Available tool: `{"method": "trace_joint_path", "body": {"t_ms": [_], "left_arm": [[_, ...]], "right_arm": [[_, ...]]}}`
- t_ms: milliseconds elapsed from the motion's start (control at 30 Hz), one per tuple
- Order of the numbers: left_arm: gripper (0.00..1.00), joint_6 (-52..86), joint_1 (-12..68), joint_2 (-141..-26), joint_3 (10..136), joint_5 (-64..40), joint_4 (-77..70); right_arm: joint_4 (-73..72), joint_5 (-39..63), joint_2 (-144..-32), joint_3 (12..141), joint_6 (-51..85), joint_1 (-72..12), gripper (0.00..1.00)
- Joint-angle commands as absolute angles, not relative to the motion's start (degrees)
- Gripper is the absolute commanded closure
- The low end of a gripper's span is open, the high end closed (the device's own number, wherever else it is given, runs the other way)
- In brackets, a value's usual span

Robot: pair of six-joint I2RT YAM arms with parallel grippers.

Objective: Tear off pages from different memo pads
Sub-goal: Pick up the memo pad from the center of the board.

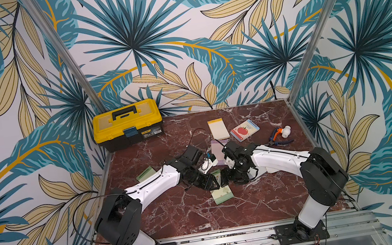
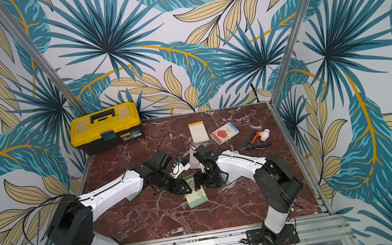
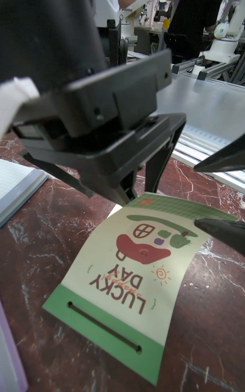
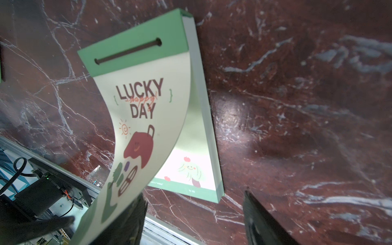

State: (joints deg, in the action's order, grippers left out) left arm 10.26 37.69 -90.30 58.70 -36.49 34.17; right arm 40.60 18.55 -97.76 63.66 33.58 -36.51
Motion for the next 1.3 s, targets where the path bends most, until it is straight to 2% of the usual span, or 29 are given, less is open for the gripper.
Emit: {"method": "trace_joint_path", "body": {"t_ms": [0,267,367,800,1267], "left_arm": [[0.67,10.6,37.7,-90.3,59.1,-36.2,32.8],[0.68,10.6,37.7,-90.4,58.7,-37.1,31.9],[0.72,10.5,37.7,-90.8,58.7,-37.3,32.1],[1.0,10.3,37.6,-92.4,59.2,-37.1,32.4],[0.98,11.5,37.7,-92.9,58.7,-40.8,30.3]], "right_arm": [[41.7,19.3,-98.4,63.6,32.7,-36.8,0.27],[41.4,19.6,-98.4,63.4,33.0,-36.8,0.27],[41.4,19.7,-98.4,63.4,33.0,-36.8,0.27],[41.8,19.6,-97.8,63.3,33.1,-36.7,0.27],[45.5,14.8,-91.0,59.3,34.7,-35.1,0.25]]}}
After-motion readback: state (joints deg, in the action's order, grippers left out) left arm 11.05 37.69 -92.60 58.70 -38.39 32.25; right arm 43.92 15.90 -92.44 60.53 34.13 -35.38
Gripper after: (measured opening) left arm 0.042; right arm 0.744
